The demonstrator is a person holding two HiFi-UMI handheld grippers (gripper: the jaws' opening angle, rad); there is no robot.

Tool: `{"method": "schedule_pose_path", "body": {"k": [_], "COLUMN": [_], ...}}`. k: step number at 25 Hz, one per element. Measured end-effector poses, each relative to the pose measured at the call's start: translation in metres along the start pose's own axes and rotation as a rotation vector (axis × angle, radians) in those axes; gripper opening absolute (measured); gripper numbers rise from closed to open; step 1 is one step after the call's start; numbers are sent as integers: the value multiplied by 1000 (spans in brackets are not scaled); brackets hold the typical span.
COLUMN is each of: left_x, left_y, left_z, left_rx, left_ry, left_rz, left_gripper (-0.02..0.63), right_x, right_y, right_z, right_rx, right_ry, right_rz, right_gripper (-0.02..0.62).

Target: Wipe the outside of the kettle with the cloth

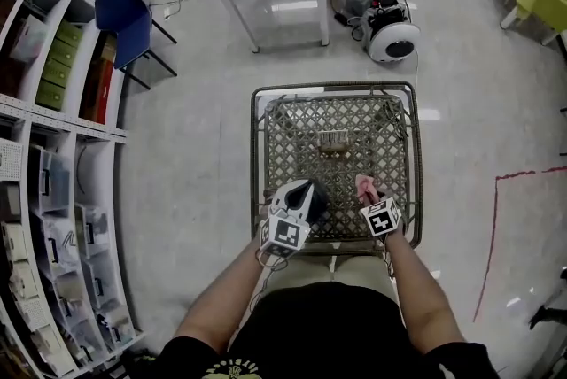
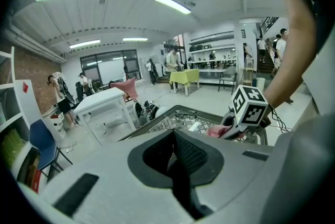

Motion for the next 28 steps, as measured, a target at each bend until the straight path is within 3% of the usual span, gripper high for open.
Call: {"method": "schedule_pose_path", "body": {"k": [5, 14, 20, 28], "left_x": [-4, -2, -3, -8], "left_y": [-2, -3, -7, -6], "left_z": [-3, -1, -4, -6], "left_rx": [20, 57, 87, 92], "left_ry": [-1, -39, -47, -37], "left_rz": [23, 58, 56, 57], "left_gripper": [9, 9, 8, 9], "right_x": [-36, -102, -101, -71], "right_y": [23, 36, 50, 68], "right_z": [14, 65, 82, 91], "right_rx": [-23, -79, -87, -134], "right_ry": [6, 235, 277, 329], "right_rz": [-90, -196, -220, -176], "right_gripper": [49, 49, 48, 46]}}
Point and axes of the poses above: the fingertips, and each gripper's own axes: y backward along the fingers, z to its left, x out of its underside, the point moved 10 cm from there along y, backward along the fingers, and after that the axes turned 10 degrees about x, right-handed, at the moved point
